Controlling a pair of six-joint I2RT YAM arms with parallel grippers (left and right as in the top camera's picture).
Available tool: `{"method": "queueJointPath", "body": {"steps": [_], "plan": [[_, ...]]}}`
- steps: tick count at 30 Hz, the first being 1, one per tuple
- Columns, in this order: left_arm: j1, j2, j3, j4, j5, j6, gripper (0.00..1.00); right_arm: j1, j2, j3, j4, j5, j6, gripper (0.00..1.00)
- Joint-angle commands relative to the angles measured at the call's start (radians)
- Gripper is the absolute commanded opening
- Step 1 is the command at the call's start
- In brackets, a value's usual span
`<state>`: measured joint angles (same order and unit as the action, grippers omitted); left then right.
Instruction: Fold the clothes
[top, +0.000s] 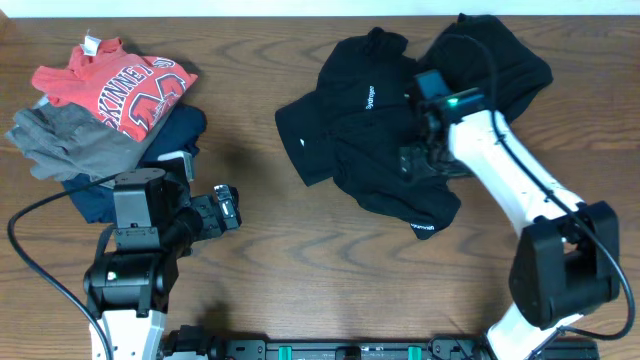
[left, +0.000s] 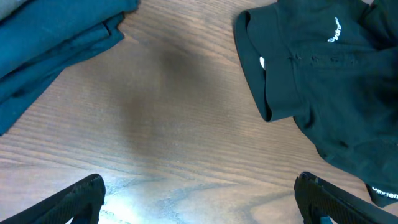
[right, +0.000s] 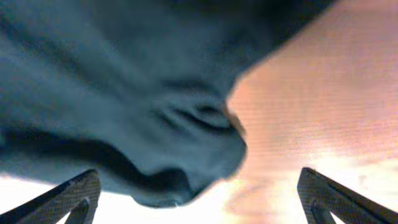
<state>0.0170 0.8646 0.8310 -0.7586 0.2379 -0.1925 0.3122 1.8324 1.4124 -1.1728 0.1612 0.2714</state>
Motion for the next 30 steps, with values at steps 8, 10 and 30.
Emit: {"method": "queueJointPath", "body": {"steps": [8, 10, 30], "plan": [[0.002, 0.08, 0.024, 0.0, 0.013, -0.016, 0.98, -0.07, -0.007, -0.205, -0.007, -0.144, -0.093, 0.99], [0.002, 0.091, 0.024, 0.001, 0.013, -0.016, 0.98, -0.07, -0.007, -0.244, 0.034, -0.169, -0.093, 0.99], [0.002, 0.108, 0.024, 0.001, 0.013, -0.016, 0.98, -0.072, -0.089, -0.303, 0.156, -0.109, -0.029, 0.19]]}}
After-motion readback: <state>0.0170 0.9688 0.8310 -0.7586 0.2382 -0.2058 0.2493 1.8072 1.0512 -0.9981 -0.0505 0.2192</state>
